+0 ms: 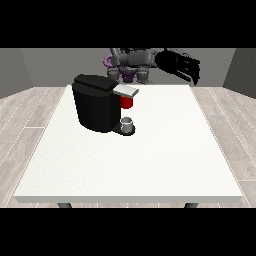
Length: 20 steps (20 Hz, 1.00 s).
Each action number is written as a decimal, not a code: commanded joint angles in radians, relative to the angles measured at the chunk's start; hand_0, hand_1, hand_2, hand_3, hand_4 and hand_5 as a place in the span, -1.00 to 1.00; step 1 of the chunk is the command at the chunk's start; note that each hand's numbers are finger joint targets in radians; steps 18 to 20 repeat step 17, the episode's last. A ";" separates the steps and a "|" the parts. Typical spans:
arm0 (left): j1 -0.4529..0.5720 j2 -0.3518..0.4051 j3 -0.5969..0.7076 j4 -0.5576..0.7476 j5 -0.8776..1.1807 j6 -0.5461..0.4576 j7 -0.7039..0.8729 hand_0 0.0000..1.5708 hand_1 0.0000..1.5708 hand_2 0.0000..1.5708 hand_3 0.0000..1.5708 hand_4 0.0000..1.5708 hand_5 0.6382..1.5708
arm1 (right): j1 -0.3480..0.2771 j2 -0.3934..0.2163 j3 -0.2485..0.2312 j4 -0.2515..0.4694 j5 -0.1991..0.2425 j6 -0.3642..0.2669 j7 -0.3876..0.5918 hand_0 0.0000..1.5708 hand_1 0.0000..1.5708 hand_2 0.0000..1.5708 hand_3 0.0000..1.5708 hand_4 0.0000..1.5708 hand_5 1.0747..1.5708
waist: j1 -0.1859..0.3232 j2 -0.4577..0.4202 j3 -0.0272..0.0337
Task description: Insert the coffee pod into the coffee machine and close the lid
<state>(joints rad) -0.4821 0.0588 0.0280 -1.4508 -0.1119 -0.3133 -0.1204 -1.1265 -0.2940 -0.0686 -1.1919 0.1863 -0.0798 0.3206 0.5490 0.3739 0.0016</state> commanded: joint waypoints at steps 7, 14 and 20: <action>0.015 0.030 0.054 -0.008 0.052 -0.017 0.030 -1.00 -1.00 -1.00 -1.00 -0.59 1.00 | -0.065 0.061 -0.006 0.120 -0.031 0.028 -0.139 -1.00 -1.00 -1.00 -1.00 -1.00 1.00 | -0.053 -0.027 -0.0020; 0.130 0.005 0.036 0.000 0.033 0.006 0.022 -1.00 -1.00 -1.00 -1.00 -0.67 1.00 | 0.060 0.205 0.069 0.100 -0.041 0.029 -0.286 -1.00 -1.00 -1.00 -1.00 -0.77 1.00 | -0.160 -0.135 -0.0016; 0.130 0.046 0.093 0.048 0.050 0.004 -0.012 -1.00 -1.00 -1.00 -1.00 -0.66 1.00 | 0.096 0.281 0.112 0.094 -0.034 0.017 -0.316 -1.00 -1.00 -1.00 -1.00 -0.67 1.00 | -0.219 -0.147 -0.0019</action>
